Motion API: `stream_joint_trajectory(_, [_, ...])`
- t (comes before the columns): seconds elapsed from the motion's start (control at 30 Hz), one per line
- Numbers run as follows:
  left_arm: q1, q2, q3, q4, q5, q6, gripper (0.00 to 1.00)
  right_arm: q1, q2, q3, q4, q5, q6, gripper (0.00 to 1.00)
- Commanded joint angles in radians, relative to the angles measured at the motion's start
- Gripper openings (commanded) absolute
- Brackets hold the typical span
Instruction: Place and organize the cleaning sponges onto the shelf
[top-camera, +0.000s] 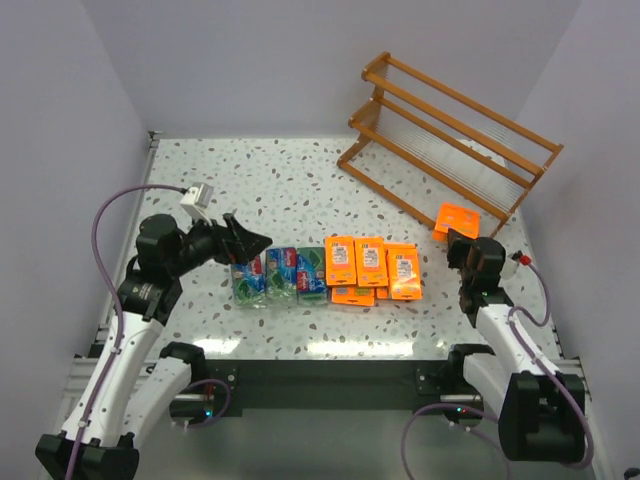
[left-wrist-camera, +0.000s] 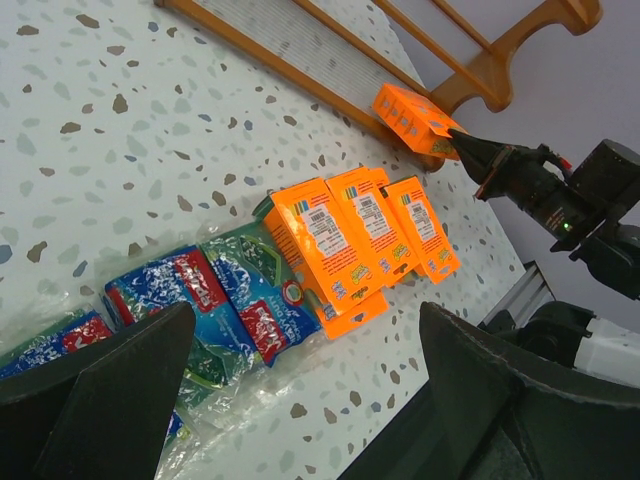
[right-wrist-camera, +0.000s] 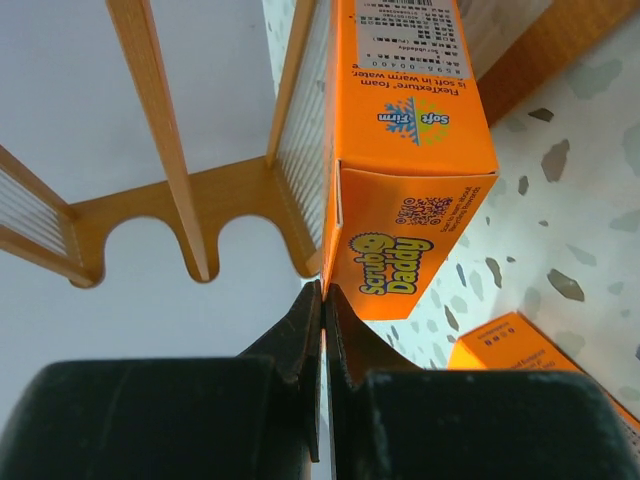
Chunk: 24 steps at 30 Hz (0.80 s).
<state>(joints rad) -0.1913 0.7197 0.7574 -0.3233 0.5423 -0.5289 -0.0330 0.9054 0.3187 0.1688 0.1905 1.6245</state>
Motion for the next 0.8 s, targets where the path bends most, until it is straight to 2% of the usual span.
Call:
stream_joint_trajectory(0.0, [-0.005, -0.022, 0.013, 0.017, 0.011, 0.027, 1.00, -0.004, 0.062, -0.013, 0.188, 0.072, 0.034, 0.00])
stream_joint_trajectory(0.43, [-0.005, -0.016, 0.014, 0.024, -0.004, 0.032, 1.00, -0.004, 0.335, 0.052, 0.189, 0.147, 0.166, 0.00])
stream_joint_trajectory(0.77, [-0.005, 0.027, 0.036, 0.046, -0.008, 0.032, 1.00, -0.002, 0.394, 0.071, 0.216, 0.257, 0.242, 0.00])
